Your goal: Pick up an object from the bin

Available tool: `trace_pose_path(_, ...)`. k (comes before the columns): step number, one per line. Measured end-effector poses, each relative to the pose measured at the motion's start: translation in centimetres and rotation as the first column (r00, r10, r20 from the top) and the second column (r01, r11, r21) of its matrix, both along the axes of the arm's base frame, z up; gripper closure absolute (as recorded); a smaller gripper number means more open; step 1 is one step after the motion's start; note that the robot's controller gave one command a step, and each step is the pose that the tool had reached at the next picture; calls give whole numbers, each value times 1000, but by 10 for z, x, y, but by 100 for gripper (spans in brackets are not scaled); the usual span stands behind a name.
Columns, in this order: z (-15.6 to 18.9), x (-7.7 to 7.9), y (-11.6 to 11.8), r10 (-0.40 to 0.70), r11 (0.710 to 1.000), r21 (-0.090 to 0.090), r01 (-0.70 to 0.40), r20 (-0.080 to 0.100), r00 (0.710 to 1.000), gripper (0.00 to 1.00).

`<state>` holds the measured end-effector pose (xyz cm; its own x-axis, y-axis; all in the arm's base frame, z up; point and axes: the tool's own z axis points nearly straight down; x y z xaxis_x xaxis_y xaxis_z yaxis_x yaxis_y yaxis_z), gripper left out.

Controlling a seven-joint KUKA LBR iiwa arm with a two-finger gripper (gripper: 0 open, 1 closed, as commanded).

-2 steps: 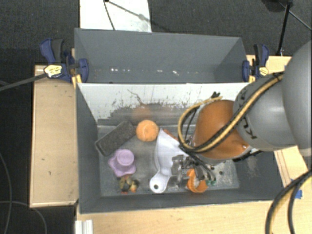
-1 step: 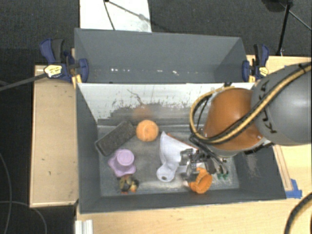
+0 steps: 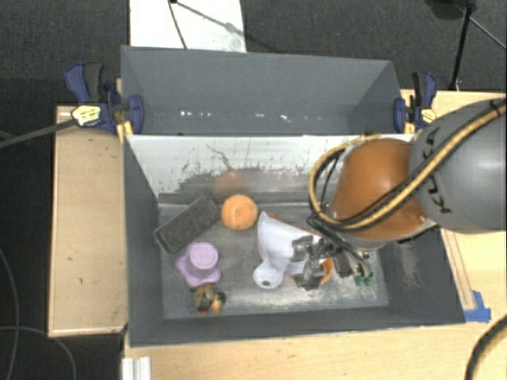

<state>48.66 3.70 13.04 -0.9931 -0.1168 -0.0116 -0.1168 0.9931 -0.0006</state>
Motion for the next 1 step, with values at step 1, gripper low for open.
trace_pose_path(1, 189, 3, -21, 33, 999, 0, -33, -13, 999, 100)
